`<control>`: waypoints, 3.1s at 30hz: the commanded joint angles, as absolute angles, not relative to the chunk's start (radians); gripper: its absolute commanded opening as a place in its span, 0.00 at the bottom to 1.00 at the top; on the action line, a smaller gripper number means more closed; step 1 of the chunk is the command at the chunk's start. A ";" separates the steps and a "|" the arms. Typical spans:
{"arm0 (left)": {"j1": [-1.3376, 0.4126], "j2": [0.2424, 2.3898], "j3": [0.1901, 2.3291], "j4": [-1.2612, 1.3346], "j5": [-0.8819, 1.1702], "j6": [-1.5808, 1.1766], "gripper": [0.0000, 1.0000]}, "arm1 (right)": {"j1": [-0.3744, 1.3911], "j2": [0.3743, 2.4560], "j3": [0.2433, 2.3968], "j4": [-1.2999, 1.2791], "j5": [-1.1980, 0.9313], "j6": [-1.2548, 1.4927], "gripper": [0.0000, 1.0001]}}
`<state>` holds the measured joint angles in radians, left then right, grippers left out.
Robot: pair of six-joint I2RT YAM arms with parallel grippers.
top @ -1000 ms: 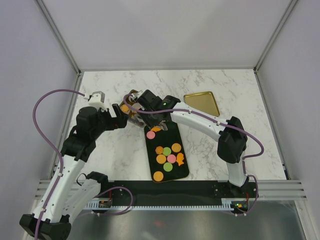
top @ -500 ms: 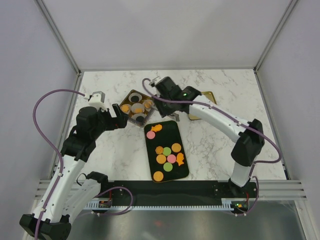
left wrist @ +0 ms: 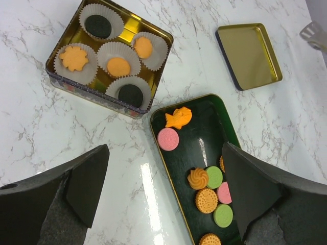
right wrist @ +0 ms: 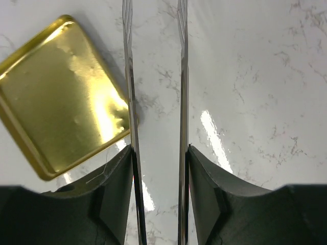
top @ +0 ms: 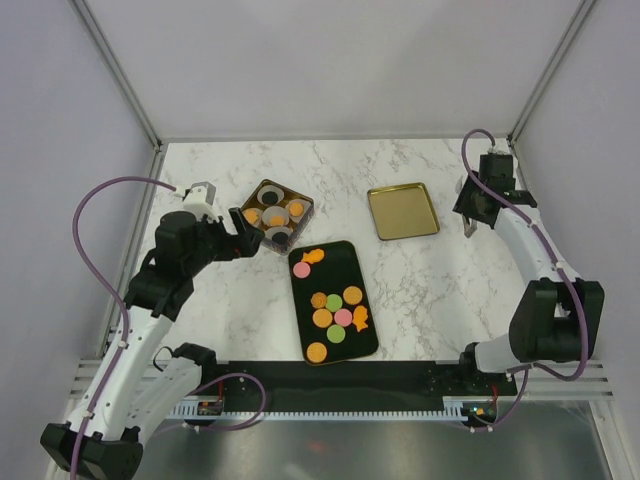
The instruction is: Pack the cookies
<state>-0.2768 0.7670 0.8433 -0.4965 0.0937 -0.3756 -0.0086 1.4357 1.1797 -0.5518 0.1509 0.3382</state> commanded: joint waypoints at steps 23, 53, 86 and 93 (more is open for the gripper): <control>-0.298 0.879 0.831 -0.420 0.256 -0.402 1.00 | -0.123 1.666 0.966 -0.267 0.207 0.387 0.75; -0.298 0.874 0.862 -0.422 0.232 -0.436 1.00 | 0.094 2.051 1.578 -0.457 0.179 0.256 0.49; -0.298 0.925 0.861 -0.417 0.225 -0.431 1.00 | 0.058 2.003 1.494 -0.440 0.169 0.233 0.49; -0.296 0.930 0.859 -0.417 0.229 -0.430 1.00 | 0.043 1.960 1.453 -0.396 0.052 0.248 0.50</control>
